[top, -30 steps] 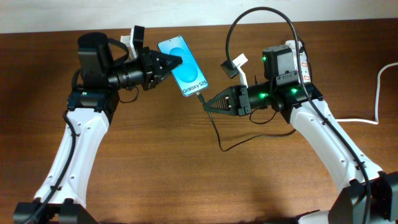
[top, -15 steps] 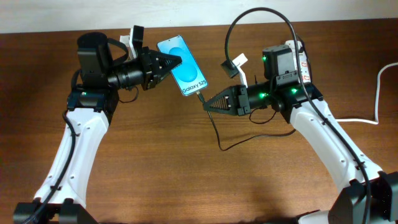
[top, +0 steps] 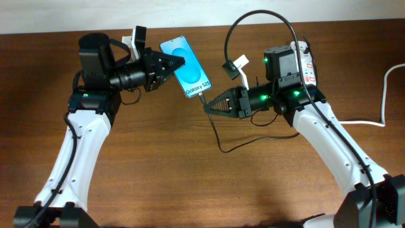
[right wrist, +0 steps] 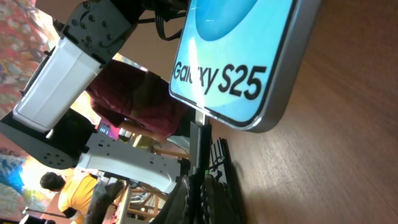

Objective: Plug charger to phone and switch on socket
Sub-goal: 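Push the plug into the phone port, pressing both grippers together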

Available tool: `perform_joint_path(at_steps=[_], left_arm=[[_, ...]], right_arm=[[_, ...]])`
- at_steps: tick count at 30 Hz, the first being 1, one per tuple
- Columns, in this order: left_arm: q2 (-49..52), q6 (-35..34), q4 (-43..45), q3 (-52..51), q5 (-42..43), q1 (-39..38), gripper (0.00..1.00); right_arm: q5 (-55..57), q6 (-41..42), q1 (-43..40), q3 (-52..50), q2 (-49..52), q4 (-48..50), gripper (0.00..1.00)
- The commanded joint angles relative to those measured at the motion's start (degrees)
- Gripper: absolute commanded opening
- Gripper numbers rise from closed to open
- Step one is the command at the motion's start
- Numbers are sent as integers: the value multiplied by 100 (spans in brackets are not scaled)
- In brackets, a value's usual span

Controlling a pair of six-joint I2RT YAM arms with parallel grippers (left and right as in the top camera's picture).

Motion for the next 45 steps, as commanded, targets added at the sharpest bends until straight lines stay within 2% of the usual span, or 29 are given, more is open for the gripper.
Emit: perform_joint_path(at_steps=[1, 6, 14, 24, 33, 41, 42, 45], left_arm=[[-50, 55, 55, 55, 129, -28, 0], [-50, 101, 55, 55, 197, -28, 0], [-50, 726, 50, 55, 627, -28, 0], [-50, 750, 52, 55, 669, -328, 0], [-50, 894, 28, 55, 975, -380, 0], [-50, 896, 31, 55, 1270, -380, 0], [-50, 896, 31, 55, 1266, -380, 0], [-50, 896, 31, 55, 1270, -380, 0]], right_arm=[[249, 94, 55, 46, -2, 57, 4], [304, 118, 48, 46, -2, 70, 4], [-133, 566, 44, 46, -2, 772, 4], [66, 568, 50, 46, -2, 881, 4], [129, 986, 50, 46, -2, 1445, 5], [129, 1141, 48, 46, 4, 1493, 4], [127, 1141, 48, 46, 4, 1491, 5], [127, 1141, 48, 46, 4, 1491, 14]])
